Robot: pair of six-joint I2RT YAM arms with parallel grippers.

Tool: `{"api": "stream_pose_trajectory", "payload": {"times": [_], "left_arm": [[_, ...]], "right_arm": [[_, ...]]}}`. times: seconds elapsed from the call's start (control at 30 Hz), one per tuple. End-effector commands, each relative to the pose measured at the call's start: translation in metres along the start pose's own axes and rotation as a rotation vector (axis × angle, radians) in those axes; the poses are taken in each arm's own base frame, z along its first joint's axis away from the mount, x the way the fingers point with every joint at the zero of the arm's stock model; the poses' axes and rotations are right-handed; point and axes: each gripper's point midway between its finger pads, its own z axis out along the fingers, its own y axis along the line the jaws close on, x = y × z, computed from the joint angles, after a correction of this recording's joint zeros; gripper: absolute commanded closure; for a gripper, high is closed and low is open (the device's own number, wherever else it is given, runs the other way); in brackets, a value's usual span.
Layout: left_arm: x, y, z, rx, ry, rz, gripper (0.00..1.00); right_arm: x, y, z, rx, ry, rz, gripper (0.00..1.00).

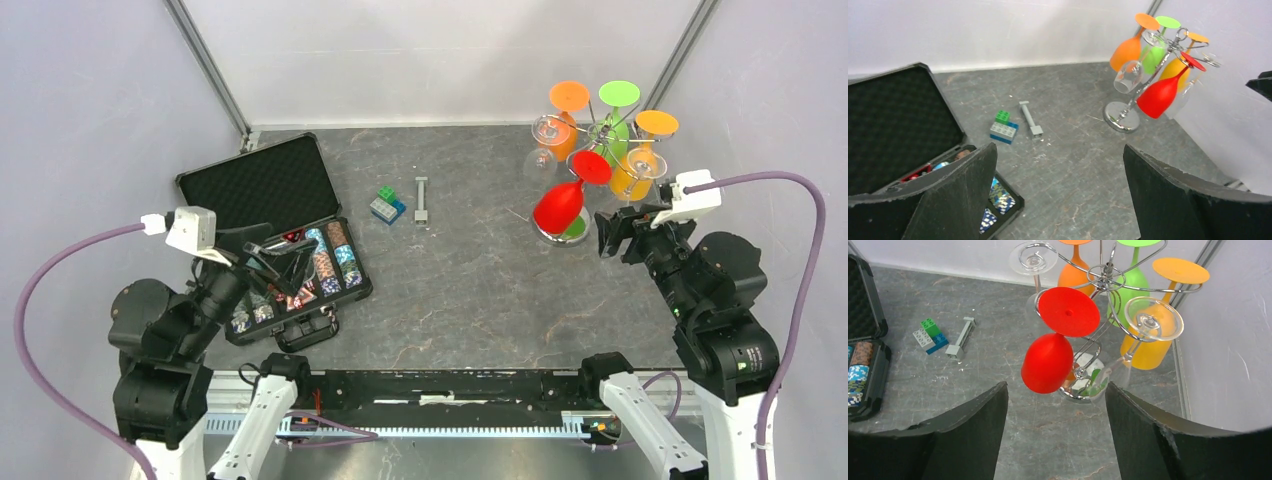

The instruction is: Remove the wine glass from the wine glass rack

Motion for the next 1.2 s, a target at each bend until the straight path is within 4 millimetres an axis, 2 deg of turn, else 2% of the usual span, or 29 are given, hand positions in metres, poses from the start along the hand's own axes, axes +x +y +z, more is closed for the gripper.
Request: {"api": "stream_pose_trajectory", "payload": {"times": [0.0, 0.13, 0.2, 0.33, 0.63, 0.73, 0.97, 1.17], "left_arm": [[0.003, -0.012, 0.018, 0.087, -0.016, -0.112, 0.00], [0.023, -0.014, 0.028, 0.133, 0.034, -0.159, 0.00], [0.029, -0.013, 0.032, 0.135, 0.053, -0.183, 0.00], [0.029, -0.023, 0.037, 0.205, 0.063, -0.180, 0.00], [0.033, -0.022, 0.059, 0.234, 0.123, -0.202, 0.00], [0.036, -0.019, 0.067, 0.229, 0.131, -0.226, 0.00], [0.041, -0.014, 0.077, 0.222, 0.145, -0.243, 0.00], [0.049, -0.009, 0.081, 0.202, 0.159, -0.246, 0.00]], "right_arm": [[-0.014, 0.003, 0.002, -0.037, -0.057, -0.077, 0.21], [-0.022, 0.003, 0.004, -0.039, -0.067, -0.117, 0.18], [-0.023, 0.009, 0.010, -0.082, -0.054, -0.136, 0.18], [-0.019, 0.015, 0.026, -0.123, 0.012, -0.176, 0.19], [-0.011, -0.002, 0.054, -0.049, 0.111, -0.250, 0.27], [-0.007, 0.005, 0.063, -0.093, 0.130, -0.259, 0.28], [-0.018, 0.027, 0.071, -0.193, 0.122, -0.262, 0.28], [-0.006, 0.032, 0.088, -0.187, 0.169, -0.287, 0.31]]}}
